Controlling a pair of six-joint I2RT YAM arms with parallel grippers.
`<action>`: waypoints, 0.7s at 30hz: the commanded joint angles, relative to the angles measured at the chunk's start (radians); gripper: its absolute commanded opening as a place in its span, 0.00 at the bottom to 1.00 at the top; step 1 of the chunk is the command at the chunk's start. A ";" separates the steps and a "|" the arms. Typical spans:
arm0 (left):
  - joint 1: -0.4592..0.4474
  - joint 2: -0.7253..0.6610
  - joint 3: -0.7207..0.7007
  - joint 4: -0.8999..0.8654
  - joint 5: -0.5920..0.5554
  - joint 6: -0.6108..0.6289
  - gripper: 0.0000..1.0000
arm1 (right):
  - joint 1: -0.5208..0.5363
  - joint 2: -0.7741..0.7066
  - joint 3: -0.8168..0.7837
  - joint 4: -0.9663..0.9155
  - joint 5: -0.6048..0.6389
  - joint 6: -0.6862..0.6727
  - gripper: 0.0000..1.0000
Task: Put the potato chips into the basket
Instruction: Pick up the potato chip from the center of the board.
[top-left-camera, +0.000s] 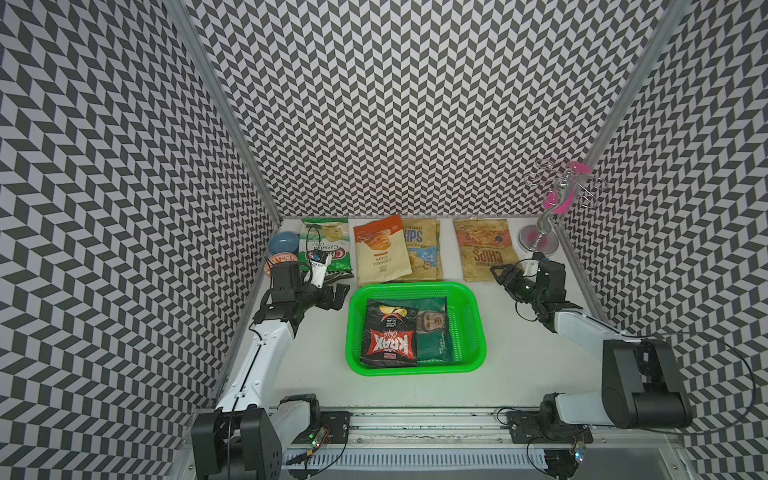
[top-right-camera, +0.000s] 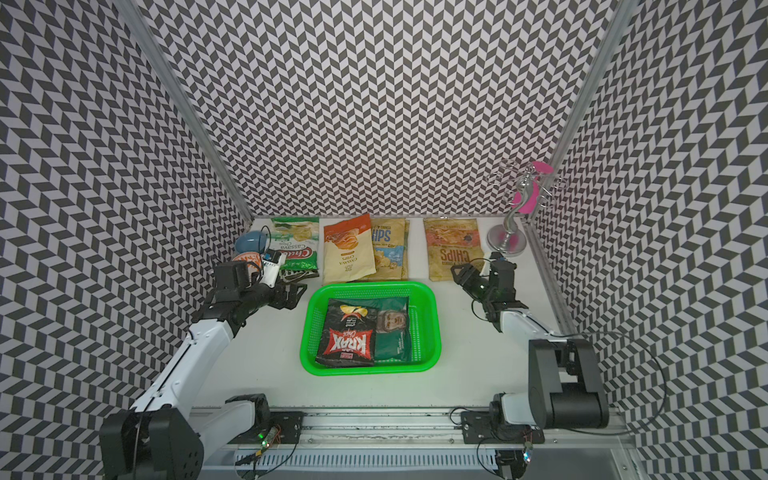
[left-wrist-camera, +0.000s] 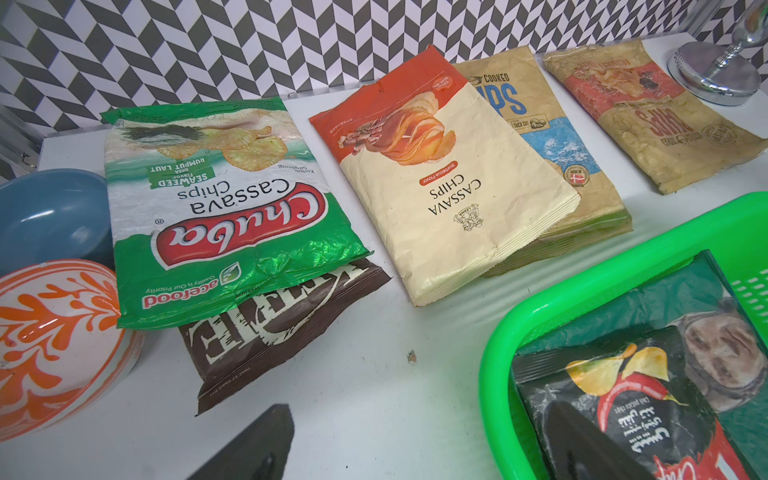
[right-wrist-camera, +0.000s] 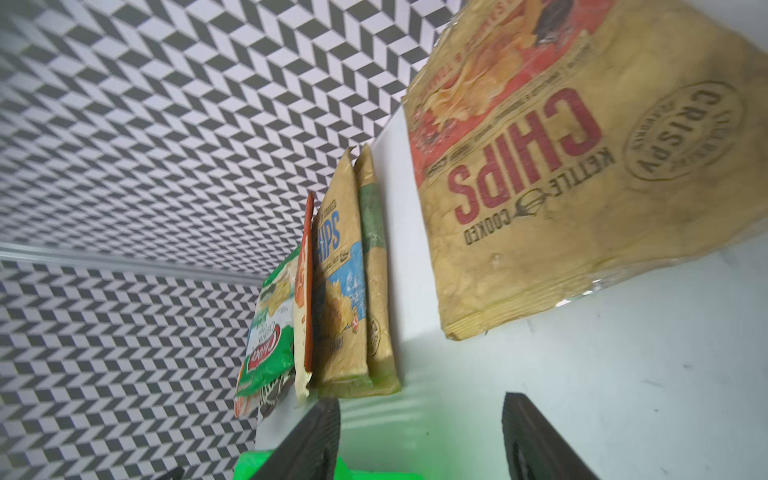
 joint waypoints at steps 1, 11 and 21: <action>0.005 -0.018 -0.004 0.008 0.019 0.000 0.99 | -0.024 0.070 -0.013 0.132 0.012 0.073 0.65; 0.006 -0.019 -0.003 0.009 0.019 0.000 0.99 | -0.067 0.259 0.026 0.189 0.089 0.121 0.65; 0.007 -0.019 -0.005 0.008 0.019 0.000 0.99 | -0.077 0.439 0.074 0.288 0.082 0.215 0.62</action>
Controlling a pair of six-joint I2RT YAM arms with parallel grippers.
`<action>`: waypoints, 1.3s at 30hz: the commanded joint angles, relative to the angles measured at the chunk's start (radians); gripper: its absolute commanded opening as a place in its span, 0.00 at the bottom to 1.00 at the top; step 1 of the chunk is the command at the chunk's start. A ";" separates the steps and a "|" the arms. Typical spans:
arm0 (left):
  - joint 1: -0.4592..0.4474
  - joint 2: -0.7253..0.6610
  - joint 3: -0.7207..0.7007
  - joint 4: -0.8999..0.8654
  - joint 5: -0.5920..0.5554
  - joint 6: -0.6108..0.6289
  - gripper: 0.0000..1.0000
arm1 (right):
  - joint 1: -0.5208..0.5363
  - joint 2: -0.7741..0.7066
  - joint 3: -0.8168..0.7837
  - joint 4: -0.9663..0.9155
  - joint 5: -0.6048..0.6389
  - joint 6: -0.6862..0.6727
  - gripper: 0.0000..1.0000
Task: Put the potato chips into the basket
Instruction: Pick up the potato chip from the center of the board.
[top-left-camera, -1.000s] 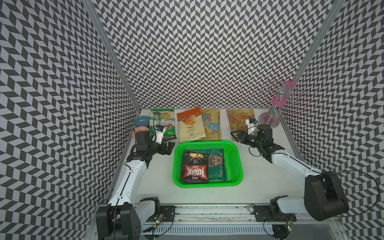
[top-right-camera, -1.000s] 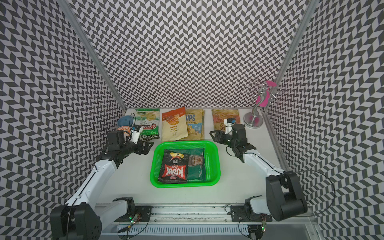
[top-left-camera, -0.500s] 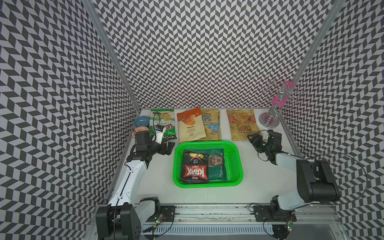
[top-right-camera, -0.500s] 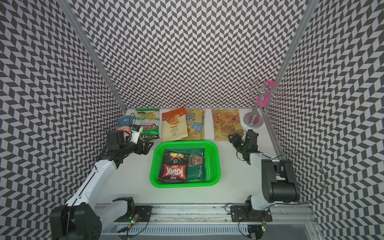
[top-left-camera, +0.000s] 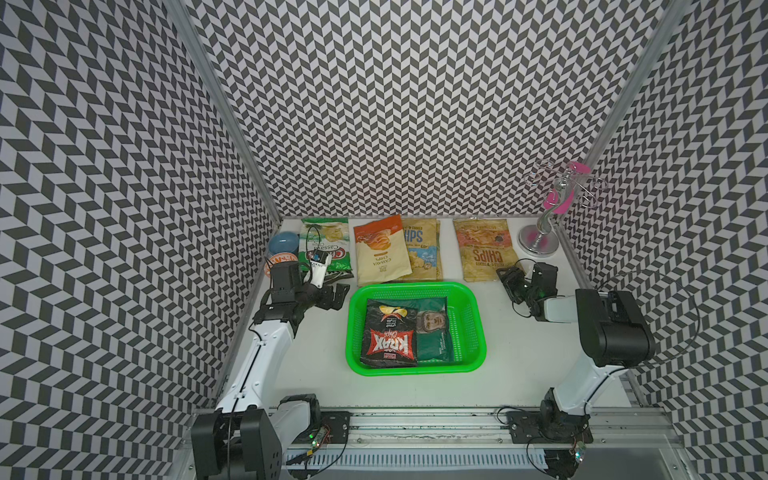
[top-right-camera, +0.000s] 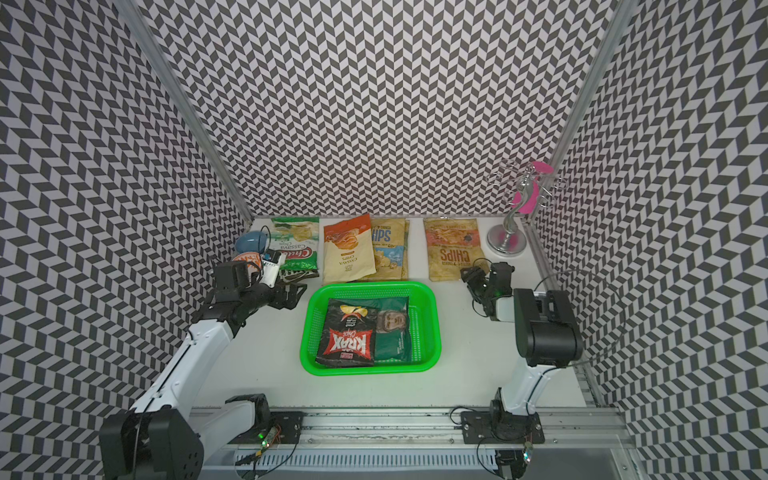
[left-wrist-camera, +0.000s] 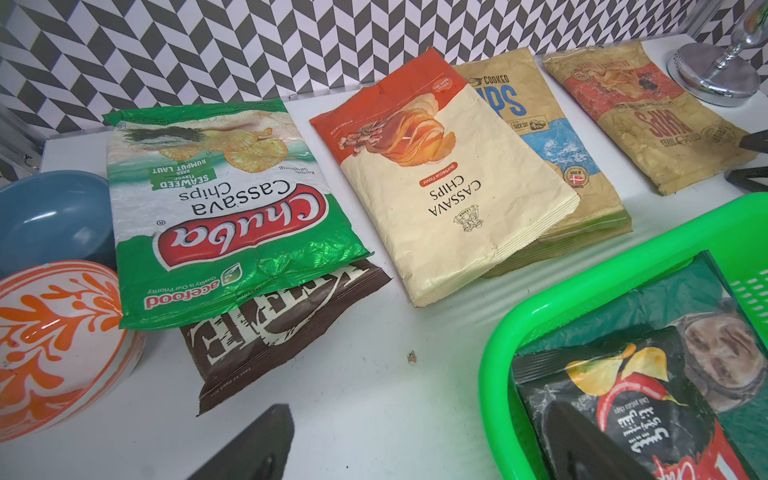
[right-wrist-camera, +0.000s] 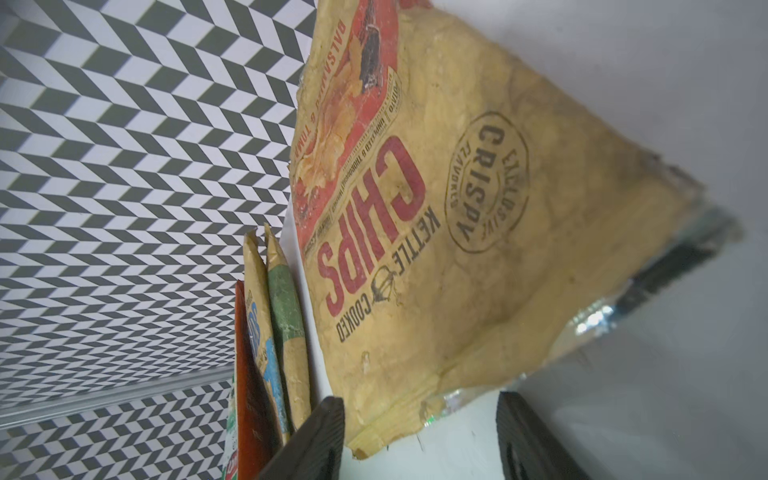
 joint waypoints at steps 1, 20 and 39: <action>0.006 -0.017 -0.005 0.009 0.019 0.000 0.99 | -0.005 0.068 0.007 0.035 0.014 0.055 0.62; 0.006 -0.021 -0.004 0.007 0.019 0.000 0.99 | -0.002 0.101 0.071 0.074 0.026 0.069 0.16; 0.006 -0.018 -0.004 0.007 0.031 0.000 0.99 | 0.100 -0.395 0.394 -0.388 -0.024 -0.340 0.00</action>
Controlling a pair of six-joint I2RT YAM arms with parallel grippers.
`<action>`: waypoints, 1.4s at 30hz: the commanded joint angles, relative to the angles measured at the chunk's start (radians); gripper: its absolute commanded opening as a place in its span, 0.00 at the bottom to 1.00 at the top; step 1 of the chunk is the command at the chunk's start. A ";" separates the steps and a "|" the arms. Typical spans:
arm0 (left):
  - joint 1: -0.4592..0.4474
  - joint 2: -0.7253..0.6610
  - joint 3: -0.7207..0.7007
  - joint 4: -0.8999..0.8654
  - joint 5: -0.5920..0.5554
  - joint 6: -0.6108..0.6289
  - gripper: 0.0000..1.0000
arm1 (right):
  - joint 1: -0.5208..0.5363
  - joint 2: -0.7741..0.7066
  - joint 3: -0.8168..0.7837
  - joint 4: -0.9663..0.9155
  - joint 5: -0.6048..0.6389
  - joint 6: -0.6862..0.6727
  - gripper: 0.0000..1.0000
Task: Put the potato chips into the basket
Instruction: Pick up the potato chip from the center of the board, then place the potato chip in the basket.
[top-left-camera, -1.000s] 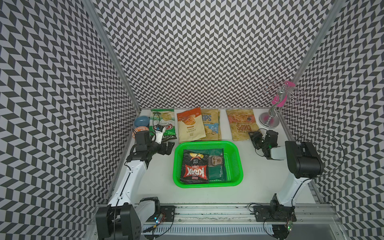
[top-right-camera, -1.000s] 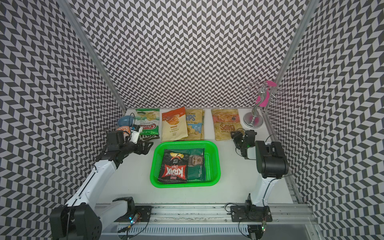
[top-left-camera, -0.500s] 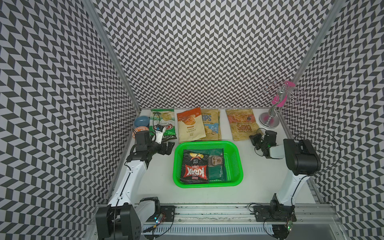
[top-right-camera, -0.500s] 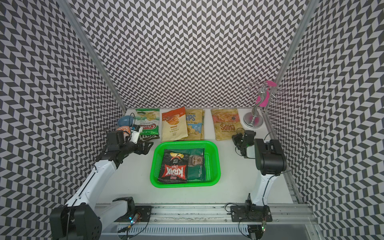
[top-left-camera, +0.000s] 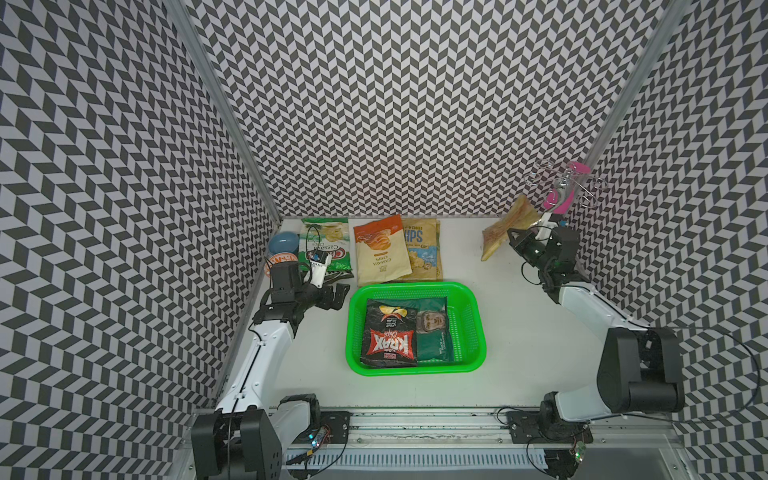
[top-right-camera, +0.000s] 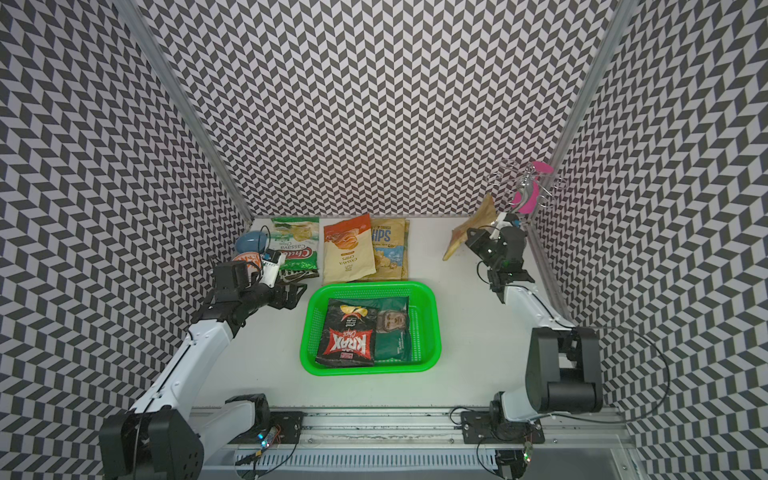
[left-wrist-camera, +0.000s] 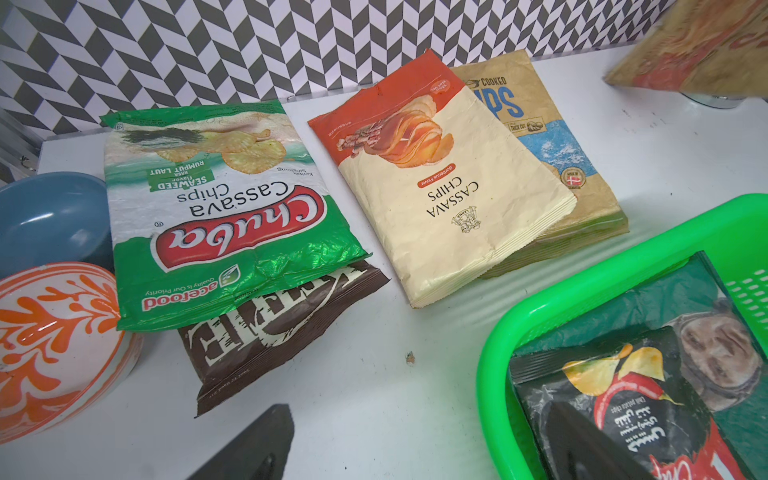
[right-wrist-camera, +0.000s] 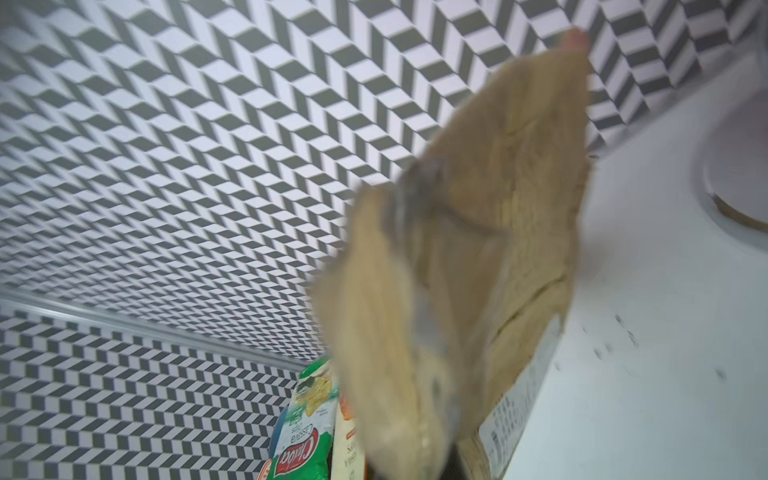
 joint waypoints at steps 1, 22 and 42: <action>0.006 -0.017 -0.004 0.007 0.024 0.000 0.99 | 0.040 -0.052 0.114 -0.104 -0.049 -0.138 0.00; 0.005 -0.030 -0.005 0.010 0.021 -0.002 0.99 | 0.324 -0.163 0.352 -0.250 -0.605 -0.242 0.00; 0.007 -0.043 -0.007 0.018 0.003 -0.008 0.99 | 0.673 -0.169 0.269 -0.334 -0.769 -0.360 0.00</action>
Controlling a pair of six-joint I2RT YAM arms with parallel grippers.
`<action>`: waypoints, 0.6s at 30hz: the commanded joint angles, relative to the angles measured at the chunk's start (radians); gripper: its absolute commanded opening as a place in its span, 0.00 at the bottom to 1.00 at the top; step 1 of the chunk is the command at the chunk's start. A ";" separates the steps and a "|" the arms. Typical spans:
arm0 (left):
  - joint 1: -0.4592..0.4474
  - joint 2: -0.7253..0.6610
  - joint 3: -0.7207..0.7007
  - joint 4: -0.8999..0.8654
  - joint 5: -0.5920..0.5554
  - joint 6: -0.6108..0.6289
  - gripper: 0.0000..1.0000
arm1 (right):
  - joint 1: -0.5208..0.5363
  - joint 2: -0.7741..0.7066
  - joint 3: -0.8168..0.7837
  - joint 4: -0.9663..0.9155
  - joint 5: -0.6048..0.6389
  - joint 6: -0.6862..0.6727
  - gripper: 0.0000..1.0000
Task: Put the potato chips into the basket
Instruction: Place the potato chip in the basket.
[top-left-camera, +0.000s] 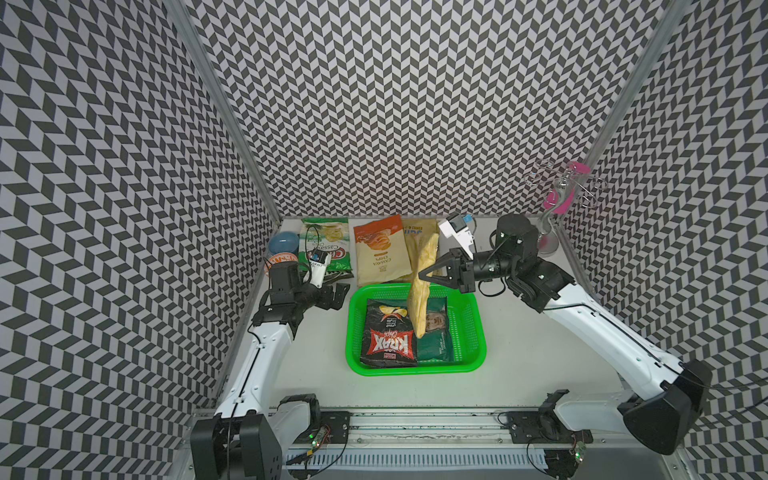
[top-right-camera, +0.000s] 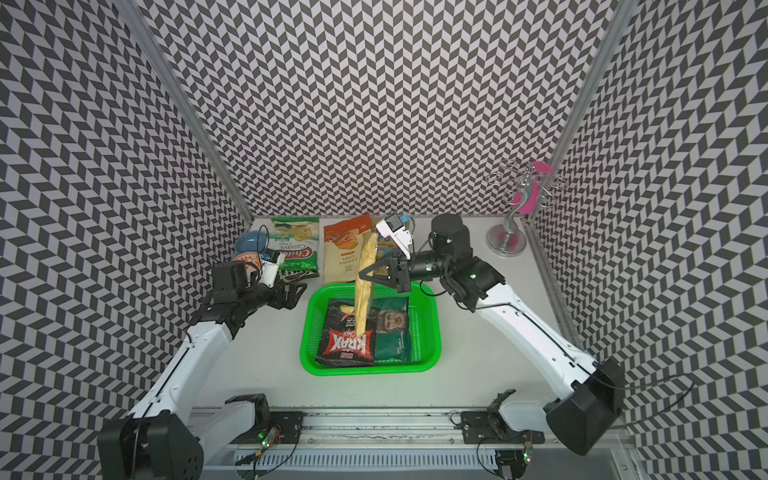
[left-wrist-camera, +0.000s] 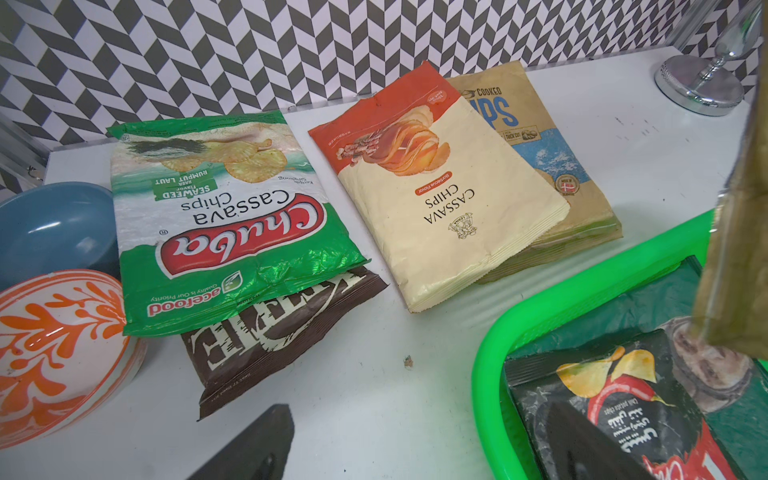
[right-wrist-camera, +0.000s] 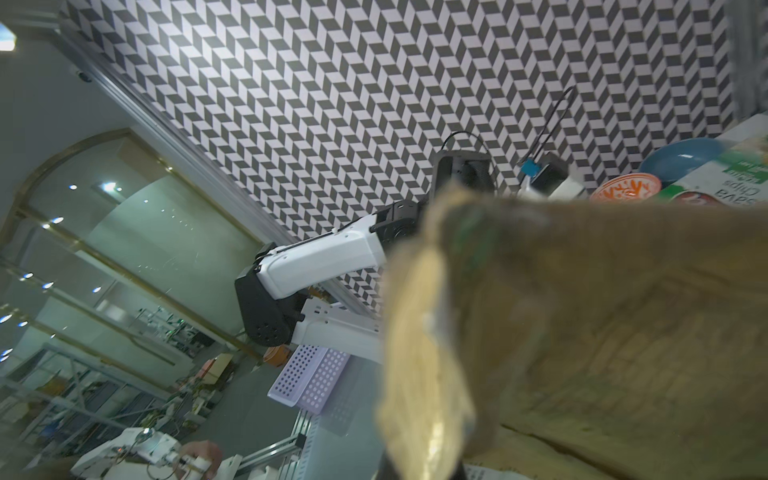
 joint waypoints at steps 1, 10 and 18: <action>0.007 -0.025 -0.007 0.018 -0.002 -0.004 0.99 | 0.054 -0.023 -0.023 0.074 -0.045 -0.024 0.00; 0.007 -0.027 -0.004 0.013 -0.002 -0.004 0.99 | 0.194 0.071 -0.027 0.144 -0.053 -0.002 0.00; 0.007 -0.027 -0.003 0.013 -0.002 -0.004 0.99 | 0.252 0.119 -0.021 0.120 -0.088 -0.039 0.00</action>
